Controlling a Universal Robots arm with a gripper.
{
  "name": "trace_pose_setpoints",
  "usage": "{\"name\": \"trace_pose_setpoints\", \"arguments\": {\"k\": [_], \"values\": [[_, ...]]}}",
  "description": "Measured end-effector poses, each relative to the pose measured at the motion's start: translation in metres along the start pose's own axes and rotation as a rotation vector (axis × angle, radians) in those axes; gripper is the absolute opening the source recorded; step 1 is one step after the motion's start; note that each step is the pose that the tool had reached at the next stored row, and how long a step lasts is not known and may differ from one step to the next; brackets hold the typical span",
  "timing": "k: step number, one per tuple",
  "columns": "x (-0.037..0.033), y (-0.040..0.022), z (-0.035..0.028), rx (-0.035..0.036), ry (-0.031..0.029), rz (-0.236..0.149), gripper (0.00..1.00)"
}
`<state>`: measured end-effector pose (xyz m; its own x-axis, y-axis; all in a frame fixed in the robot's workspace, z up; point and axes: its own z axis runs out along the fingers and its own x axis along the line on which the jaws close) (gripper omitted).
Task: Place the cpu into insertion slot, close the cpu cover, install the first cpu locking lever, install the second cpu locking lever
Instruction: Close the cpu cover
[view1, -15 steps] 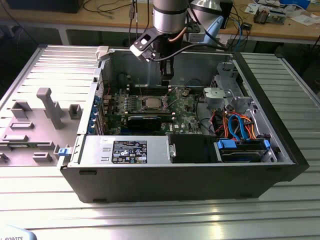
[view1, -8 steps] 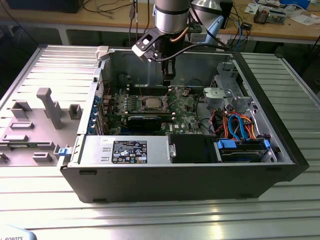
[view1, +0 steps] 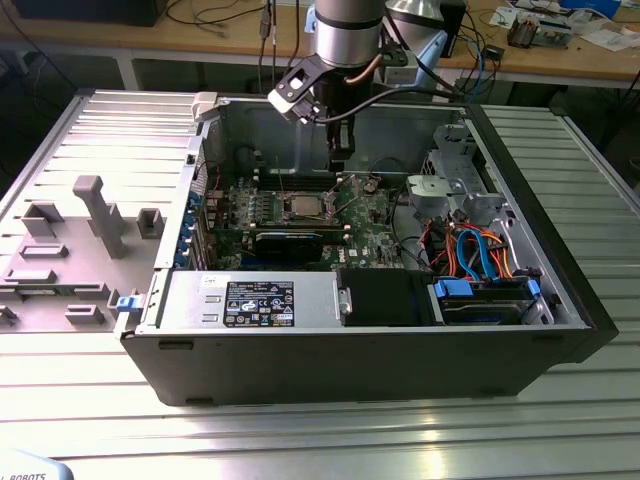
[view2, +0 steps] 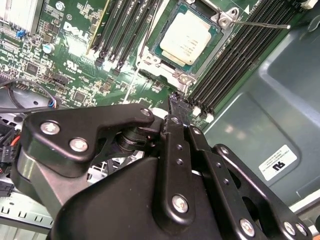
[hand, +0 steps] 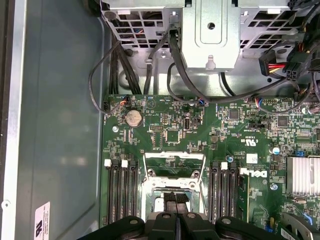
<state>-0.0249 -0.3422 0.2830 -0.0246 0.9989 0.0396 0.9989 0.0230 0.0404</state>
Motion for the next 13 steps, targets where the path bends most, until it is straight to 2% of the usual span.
{"name": "trace_pose_setpoints", "arguments": {"k": [13], "values": [[-0.0001, 0.0040, 0.0002, 0.0000, 0.0000, 0.000, 0.11]]}}
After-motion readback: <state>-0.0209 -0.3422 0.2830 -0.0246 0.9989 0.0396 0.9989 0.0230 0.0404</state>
